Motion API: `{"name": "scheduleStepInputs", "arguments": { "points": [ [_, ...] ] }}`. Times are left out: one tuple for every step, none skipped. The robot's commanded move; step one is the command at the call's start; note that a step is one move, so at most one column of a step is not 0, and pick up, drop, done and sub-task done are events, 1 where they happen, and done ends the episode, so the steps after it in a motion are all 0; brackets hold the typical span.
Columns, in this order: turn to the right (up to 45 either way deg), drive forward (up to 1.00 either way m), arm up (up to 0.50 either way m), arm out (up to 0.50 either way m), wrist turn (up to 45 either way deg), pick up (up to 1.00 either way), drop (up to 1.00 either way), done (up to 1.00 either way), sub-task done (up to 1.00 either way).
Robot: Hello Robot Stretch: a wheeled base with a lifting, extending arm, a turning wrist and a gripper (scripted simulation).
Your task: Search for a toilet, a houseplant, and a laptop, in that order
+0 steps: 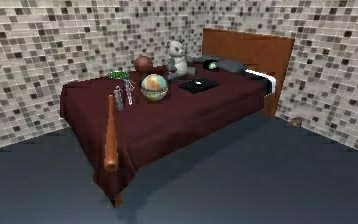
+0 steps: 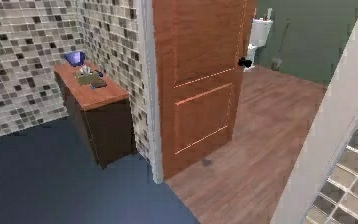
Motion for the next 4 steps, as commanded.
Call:
{"name": "scheduleStepInputs", "arguments": {
  "points": [
    [45.0,0.0,0.0,0.0,0.0,0.0,0.0,0.0,0.0],
    [6.0,0.0,0.0,0.0,0.0,0.0,0.0,0.0,0.0],
    [0.0,0.1,0.0,0.0,0.0,0.0,0.0,0.0,0.0],
    [-45.0,0.0,0.0,0.0,0.0,0.0,0.0,0.0,0.0]
  ]
}}
